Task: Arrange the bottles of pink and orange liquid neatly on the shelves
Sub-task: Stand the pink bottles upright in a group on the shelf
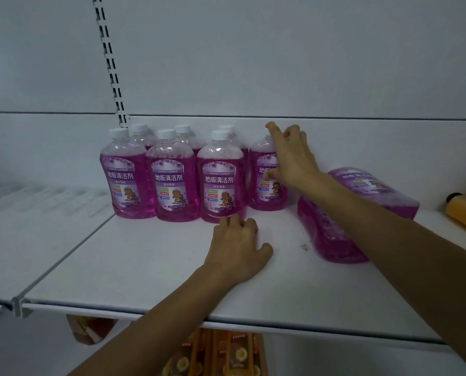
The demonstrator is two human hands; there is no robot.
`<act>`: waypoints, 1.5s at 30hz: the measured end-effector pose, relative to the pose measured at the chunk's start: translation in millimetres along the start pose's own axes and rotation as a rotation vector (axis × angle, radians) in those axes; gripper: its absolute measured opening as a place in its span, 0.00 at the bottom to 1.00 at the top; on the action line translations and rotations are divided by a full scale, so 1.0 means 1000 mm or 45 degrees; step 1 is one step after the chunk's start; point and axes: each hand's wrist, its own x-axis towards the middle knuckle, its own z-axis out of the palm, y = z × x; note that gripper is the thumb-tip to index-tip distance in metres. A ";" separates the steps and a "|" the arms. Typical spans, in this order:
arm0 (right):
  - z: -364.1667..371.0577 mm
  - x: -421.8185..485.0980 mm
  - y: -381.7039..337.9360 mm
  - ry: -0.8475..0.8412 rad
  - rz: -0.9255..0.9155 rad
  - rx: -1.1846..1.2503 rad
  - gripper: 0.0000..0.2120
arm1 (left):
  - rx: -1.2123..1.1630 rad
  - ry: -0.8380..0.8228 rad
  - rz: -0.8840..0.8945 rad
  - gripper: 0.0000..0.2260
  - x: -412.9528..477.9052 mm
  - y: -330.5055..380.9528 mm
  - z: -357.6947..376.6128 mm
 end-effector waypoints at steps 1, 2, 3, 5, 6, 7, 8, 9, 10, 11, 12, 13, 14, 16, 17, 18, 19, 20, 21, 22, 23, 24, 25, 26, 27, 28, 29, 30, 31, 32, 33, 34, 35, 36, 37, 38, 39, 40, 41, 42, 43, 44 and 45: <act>-0.001 -0.001 0.000 -0.008 -0.013 -0.004 0.48 | 0.006 -0.001 0.008 0.21 0.000 0.001 0.000; -0.003 -0.002 0.001 -0.023 -0.031 -0.013 0.48 | 0.002 0.000 0.024 0.20 -0.001 0.001 -0.001; -0.005 -0.004 0.002 -0.049 -0.048 -0.018 0.49 | -0.010 0.006 0.050 0.19 -0.002 0.002 -0.002; -0.012 -0.007 0.004 -0.128 -0.066 0.026 0.50 | -0.027 0.039 0.113 0.18 -0.004 0.003 -0.005; -0.018 -0.008 0.006 -0.159 -0.053 0.090 0.50 | -0.032 0.061 0.142 0.18 -0.005 0.004 -0.006; -0.025 -0.009 0.009 -0.171 -0.029 0.151 0.49 | -0.041 0.074 0.161 0.18 -0.005 0.004 -0.007; -0.033 -0.009 0.013 -0.172 -0.002 0.181 0.47 | -0.053 0.075 0.169 0.18 -0.005 0.003 -0.008; -0.042 -0.008 0.020 -0.169 0.027 0.177 0.45 | -0.073 0.072 0.166 0.19 -0.005 0.004 -0.009; -0.051 -0.008 0.029 -0.168 0.062 0.160 0.43 | -0.104 0.072 0.157 0.20 -0.005 0.005 -0.011; -0.060 -0.008 0.039 -0.165 0.102 0.136 0.41 | -0.144 0.087 0.153 0.20 -0.004 0.008 -0.014; -0.069 -0.010 0.050 -0.162 0.140 0.102 0.39 | -0.186 0.114 0.155 0.21 -0.002 0.014 -0.019; -0.076 -0.013 0.060 -0.159 0.167 0.043 0.37 | -0.232 0.153 0.167 0.22 -0.001 0.020 -0.024; -0.081 -0.018 0.070 -0.156 0.173 -0.044 0.34 | -0.284 0.190 0.187 0.22 0.002 0.028 -0.028; -0.086 -0.032 0.086 -0.142 0.138 -0.185 0.28 | -0.385 0.179 0.220 0.23 0.010 0.045 -0.034; -0.086 -0.038 0.092 -0.125 0.126 -0.186 0.26 | -0.412 0.154 0.245 0.23 0.014 0.054 -0.036; -0.086 -0.043 0.097 -0.112 0.134 -0.152 0.25 | -0.431 0.137 0.274 0.23 0.018 0.062 -0.036; -0.086 -0.047 0.100 -0.118 0.167 -0.103 0.25 | -0.462 0.133 0.297 0.23 0.022 0.070 -0.035; -0.085 -0.051 0.102 -0.151 0.222 -0.050 0.27 | -0.506 0.134 0.304 0.22 0.025 0.078 -0.035; -0.084 -0.054 0.104 -0.209 0.292 0.002 0.29 | -0.564 0.129 0.298 0.22 0.027 0.085 -0.034; -0.082 -0.056 0.105 -0.294 0.363 0.053 0.33 | -0.635 0.097 0.276 0.23 0.031 0.092 -0.031; -0.080 -0.058 0.106 -0.393 0.434 0.110 0.36 | -0.705 0.049 0.241 0.24 0.034 0.099 -0.026; -0.077 -0.060 0.107 -0.488 0.500 0.172 0.39 | -0.757 0.016 0.205 0.27 0.035 0.106 -0.022; -0.073 -0.059 0.109 -0.556 0.551 0.231 0.40 | -0.771 0.004 0.165 0.30 0.036 0.111 -0.016; -0.071 -0.058 0.112 -0.594 0.577 0.275 0.40 | -0.750 -0.010 0.127 0.33 0.037 0.115 -0.008; -0.068 -0.056 0.113 -0.609 0.574 0.307 0.38 | -0.694 -0.016 0.105 0.33 0.037 0.117 0.000; -0.067 -0.055 0.113 -0.607 0.555 0.331 0.34 | -0.618 -0.007 0.093 0.32 0.038 0.118 0.007; -0.067 -0.054 0.115 -0.593 0.539 0.360 0.33 | -0.556 0.015 0.088 0.31 0.037 0.118 0.011; -0.067 -0.054 0.115 -0.571 0.542 0.364 0.33 | -0.529 0.034 0.089 0.29 0.036 0.118 0.013; -0.066 -0.054 0.116 -0.541 0.549 0.361 0.33 | -0.541 0.024 0.089 0.28 0.036 0.118 0.012; -0.066 -0.055 0.115 -0.511 0.559 0.352 0.31 | -0.576 -0.006 0.095 0.27 0.037 0.117 0.011; -0.067 -0.057 0.114 -0.471 0.566 0.353 0.28 | -0.623 -0.026 0.093 0.27 0.037 0.118 0.008; -0.067 -0.058 0.113 -0.422 0.562 0.373 0.26 | -0.673 -0.017 0.083 0.27 0.039 0.118 0.007; -0.066 -0.060 0.114 -0.361 0.550 0.419 0.24 | -0.716 0.004 0.056 0.27 0.040 0.118 0.006; -0.067 -0.061 0.112 -0.292 0.531 0.489 0.23 | -0.759 0.041 0.036 0.28 0.040 0.119 0.005; -0.069 -0.063 0.108 -0.225 0.510 0.563 0.22 | -0.797 0.080 0.033 0.28 0.040 0.121 0.005; -0.072 -0.066 0.103 -0.152 0.485 0.640 0.23 | -0.840 0.113 0.052 0.28 0.038 0.125 0.003; -0.076 -0.067 0.099 -0.070 0.460 0.703 0.25 | -0.905 0.151 0.080 0.28 0.035 0.129 0.000; -0.079 -0.067 0.095 0.020 0.435 0.750 0.27 | -0.992 0.174 0.097 0.30 0.033 0.132 -0.002; -0.083 -0.067 0.089 0.121 0.411 0.797 0.29 | -1.079 0.195 0.108 0.33 0.032 0.134 -0.005; -0.088 -0.066 0.082 0.205 0.392 0.845 0.29 | -1.149 0.227 0.120 0.34 0.029 0.134 -0.008; -0.092 -0.065 0.075 0.261 0.365 0.880 0.30 | -1.191 0.264 0.132 0.34 0.028 0.132 -0.011; -0.096 -0.063 0.067 0.292 0.327 0.890 0.31 | -1.208 0.303 0.148 0.35 0.027 0.129 -0.015; -0.099 -0.062 0.059 0.296 0.288 0.892 0.33 | -1.212 0.333 0.160 0.36 0.026 0.123 -0.020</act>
